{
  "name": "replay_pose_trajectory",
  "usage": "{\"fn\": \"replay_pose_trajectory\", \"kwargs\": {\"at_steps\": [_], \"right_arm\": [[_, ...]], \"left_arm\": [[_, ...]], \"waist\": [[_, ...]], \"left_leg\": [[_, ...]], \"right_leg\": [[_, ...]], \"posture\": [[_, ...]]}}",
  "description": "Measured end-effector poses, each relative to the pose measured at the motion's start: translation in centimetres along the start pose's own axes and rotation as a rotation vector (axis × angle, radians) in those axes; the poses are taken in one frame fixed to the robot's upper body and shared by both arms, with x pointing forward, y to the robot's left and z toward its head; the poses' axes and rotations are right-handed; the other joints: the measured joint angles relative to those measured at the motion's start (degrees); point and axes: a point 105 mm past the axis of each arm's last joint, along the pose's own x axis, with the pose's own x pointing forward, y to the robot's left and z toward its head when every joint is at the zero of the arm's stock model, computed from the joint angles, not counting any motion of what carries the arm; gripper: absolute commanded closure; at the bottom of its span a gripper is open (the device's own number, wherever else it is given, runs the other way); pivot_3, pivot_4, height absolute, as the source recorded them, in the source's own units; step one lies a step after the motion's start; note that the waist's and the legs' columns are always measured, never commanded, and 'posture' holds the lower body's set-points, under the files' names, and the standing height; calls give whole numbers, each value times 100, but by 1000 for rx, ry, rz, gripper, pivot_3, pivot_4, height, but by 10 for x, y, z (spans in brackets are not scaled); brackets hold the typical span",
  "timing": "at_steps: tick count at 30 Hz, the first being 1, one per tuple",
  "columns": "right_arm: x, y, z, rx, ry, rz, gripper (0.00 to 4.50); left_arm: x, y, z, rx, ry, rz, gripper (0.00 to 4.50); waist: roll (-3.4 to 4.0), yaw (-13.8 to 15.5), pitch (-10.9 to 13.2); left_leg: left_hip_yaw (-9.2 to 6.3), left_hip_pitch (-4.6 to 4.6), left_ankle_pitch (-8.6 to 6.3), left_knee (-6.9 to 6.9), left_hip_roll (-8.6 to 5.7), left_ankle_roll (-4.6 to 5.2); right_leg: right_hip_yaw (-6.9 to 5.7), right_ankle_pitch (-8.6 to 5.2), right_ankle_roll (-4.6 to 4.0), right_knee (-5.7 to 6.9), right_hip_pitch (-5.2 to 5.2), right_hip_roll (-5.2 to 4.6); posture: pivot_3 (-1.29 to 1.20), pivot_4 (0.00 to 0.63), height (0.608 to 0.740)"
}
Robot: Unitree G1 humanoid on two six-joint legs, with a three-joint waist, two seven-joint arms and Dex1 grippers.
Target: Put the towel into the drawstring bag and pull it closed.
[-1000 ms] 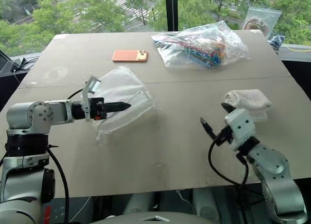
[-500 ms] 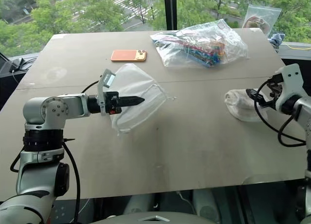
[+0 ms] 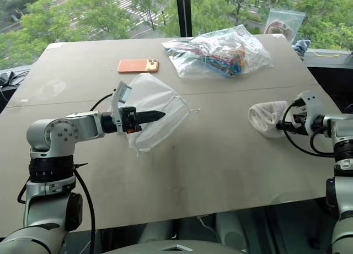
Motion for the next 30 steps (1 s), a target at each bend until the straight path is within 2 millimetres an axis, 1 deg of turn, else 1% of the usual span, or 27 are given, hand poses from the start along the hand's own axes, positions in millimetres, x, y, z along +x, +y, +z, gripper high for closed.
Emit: {"fn": "replay_pose_trajectory", "kwargs": {"at_steps": [2,5,6,7,10,11,12,13,15,16,17,18,19,20,22,23,25,27,30], "right_arm": [[4,7,-1,-23,-7,35,2552],[10,16,0,-85,-75,65,3934],[9,18,0,-108,-93,60,4321],[7,21,-1,-144,-121,57,4484],[8,42,-3,-185,-206,100,4484],[5,58,-2,-190,-257,135,4484],[4,62,-1,-193,-269,145,4484],[1,86,5,-204,-322,205,4484],[-10,114,13,-240,-382,253,4484],[-15,135,22,-279,-429,275,4484],[-17,146,28,-293,-460,284,4484],[-19,167,40,-314,-523,291,4484],[-17,176,44,-319,-542,298,4484],[-10,192,50,-325,-557,289,4484],[8,214,52,-355,-539,276,4484],[14,220,50,-362,-525,275,4484],[34,236,47,-359,-496,284,4484],[44,244,45,-374,-471,304,4484],[56,244,43,-433,-431,287,4484]], "left_arm": [[1,0,0,-3,-5,4,4500],[2,0,2,1,-9,17,4500],[2,1,2,3,-13,20,4500],[4,0,4,8,-19,18,4500],[7,-3,11,21,-34,12,4500],[11,-4,13,21,-39,2,4500],[11,-4,13,19,-39,1,4500],[14,-4,14,11,-36,-6,4500],[18,-3,17,5,-39,-10,4500],[20,-2,20,5,-39,-7,4500],[22,-3,22,8,-37,-10,4500],[28,-7,25,25,-31,-27,4500],[30,-8,27,32,-29,-35,4500],[35,-12,29,44,-21,-51,4500],[42,-19,37,53,-26,-82,4500],[44,-22,39,60,-25,-95,4500],[46,-27,44,83,-23,-116,4500],[48,-30,42,90,-12,-135,4500],[45,-36,39,135,23,-155,4500]], "waist": [[-4,-17,-2],[-3,-32,-2],[-4,-35,-2],[-2,-29,0],[11,-11,8],[28,14,18],[32,17,21],[65,26,41],[77,76,48],[77,88,49],[77,102,49],[77,125,49],[76,135,49],[76,153,49],[76,167,49],[76,172,49],[77,171,49],[77,170,49],[77,169,49]], "left_leg": [[0,3,0,0,5,0],[1,7,0,-1,11,0],[1,8,0,-1,11,0],[1,6,0,-2,10,0],[1,0,0,-1,7,-1],[0,-7,0,-1,3,-1],[-1,-10,0,-1,3,-1],[0,-21,0,0,-8,-1],[-1,-34,0,0,-11,-1],[-4,-36,0,0,-11,-1],[-5,-38,0,-1,-10,-1],[-5,-37,0,-1,-11,-1],[-5,-38,0,-1,-11,-1],[-4,-38,0,-1,-11,-2],[-3,-47,0,-1,-13,-2],[-4,-56,1,0,-14,-3],[-1,-72,2,0,-14,-4],[-3,-96,14,2,-14,-25],[-4,-109,16,0,-15,-29]], "right_leg": [[1,0,0,1,1,5],[5,0,0,4,1,12],[5,0,0,5,1,13],[5,0,0,6,1,11],[6,0,1,6,-4,8],[5,0,1,7,-11,3],[4,1,1,7,-12,2],[7,1,2,10,-25,-9],[5,0,3,11,-37,-11],[3,0,3,11,-39,-11],[2,0,3,10,-41,-10],[2,0,3,11,-42,-10],[2,0,3,10,-42,-10],[2,0,3,10,-43,-11],[1,0,2,11,-54,-11],[1,0,2,11,-61,-11],[4,1,2,12,-79,-12],[1,1,1,10,-99,-13],[-1,1,1,6,-108,-15]], "posture": [[0,150,740],[0,150,740],[0,150,740],[0,150,740],[0,150,740],[0,150,740],[0,150,740],[0,150,740],[0,150,740],[0,150,740],[0,150,740],[0,150,740],[0,150,740],[0,150,740],[0,150,740],[0,150,740],[0,150,740],[0,150,740],[0,150,740]]}}
